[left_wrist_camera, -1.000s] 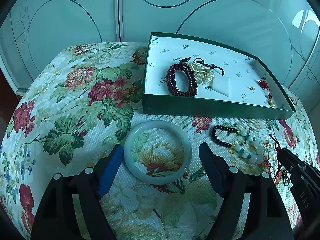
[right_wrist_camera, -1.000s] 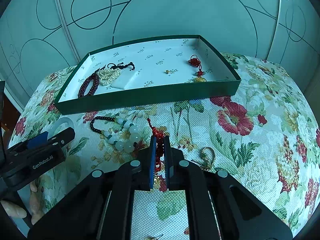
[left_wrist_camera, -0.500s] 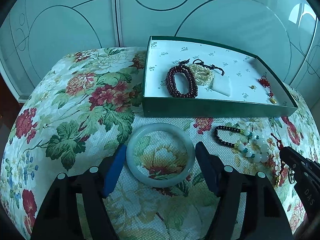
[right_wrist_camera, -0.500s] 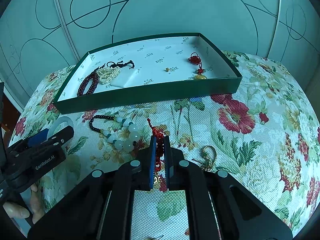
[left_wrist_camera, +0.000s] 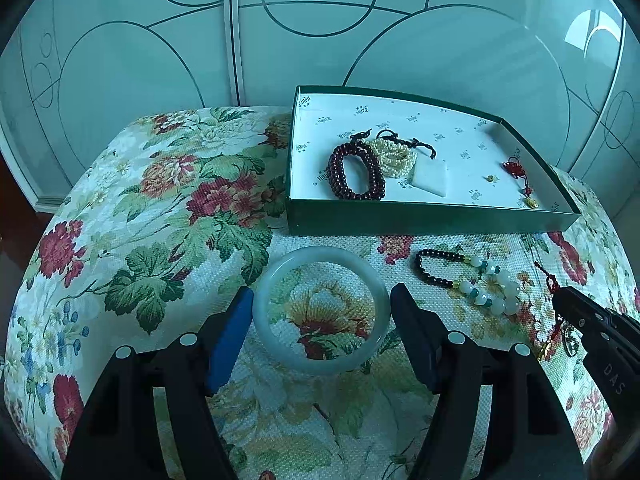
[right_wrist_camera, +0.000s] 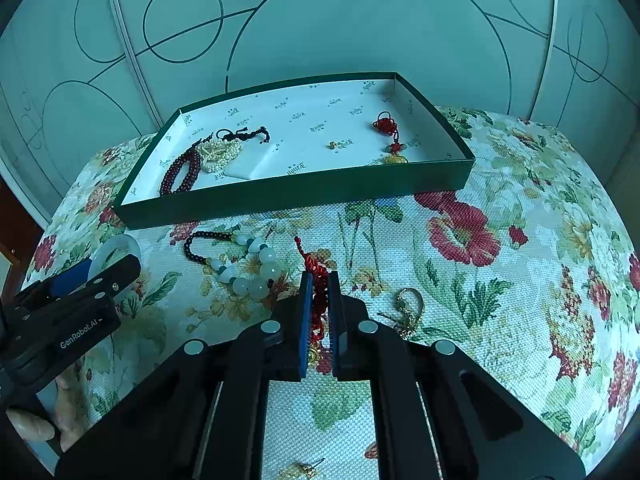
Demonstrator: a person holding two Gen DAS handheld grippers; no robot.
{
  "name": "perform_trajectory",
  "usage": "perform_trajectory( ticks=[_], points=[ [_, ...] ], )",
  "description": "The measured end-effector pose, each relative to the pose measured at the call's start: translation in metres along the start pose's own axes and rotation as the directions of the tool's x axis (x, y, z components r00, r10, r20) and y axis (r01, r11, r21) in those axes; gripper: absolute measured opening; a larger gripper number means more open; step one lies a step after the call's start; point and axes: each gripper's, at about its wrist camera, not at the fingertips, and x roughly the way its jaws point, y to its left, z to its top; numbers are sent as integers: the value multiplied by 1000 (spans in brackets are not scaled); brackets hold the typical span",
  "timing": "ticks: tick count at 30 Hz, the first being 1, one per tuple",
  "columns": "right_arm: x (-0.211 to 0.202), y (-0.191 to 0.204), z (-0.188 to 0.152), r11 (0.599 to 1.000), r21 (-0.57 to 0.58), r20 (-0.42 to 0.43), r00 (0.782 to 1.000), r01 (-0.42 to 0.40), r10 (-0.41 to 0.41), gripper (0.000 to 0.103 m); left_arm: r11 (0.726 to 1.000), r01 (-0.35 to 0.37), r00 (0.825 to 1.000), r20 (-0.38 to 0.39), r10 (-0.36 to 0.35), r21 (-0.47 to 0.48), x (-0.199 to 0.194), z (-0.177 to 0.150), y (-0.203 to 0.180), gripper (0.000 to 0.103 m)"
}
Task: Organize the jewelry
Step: 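Grasp the white jade bangle with the left gripper while the right gripper holds the tassel, then carry the bangle and tassel into the green box and open both grippers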
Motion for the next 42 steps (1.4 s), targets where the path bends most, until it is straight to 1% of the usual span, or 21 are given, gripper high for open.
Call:
perform_trajectory(
  ticks=[13,21,28,35,42],
  points=[
    [-36,-1,1,1000,9,43,999,-29,29,6,1000,21,999,45,-21,13,-36,-4,-3,69],
    [-65,2,5,999,2,101,994,-39,39,6,999,36,995,95,-38,29,-62,-1,-9,69],
    [-79,3,16,998,1,147,988,-55,55,6,998,47,989,136,-52,44,-75,9,-13,69],
    [-82,-1,45,998,11,195,979,-63,59,6,995,66,985,152,-76,68,-73,36,-24,69],
    [-70,-10,90,998,22,235,970,-65,58,6,993,73,980,176,-88,88,-60,70,-39,69]
  ],
)
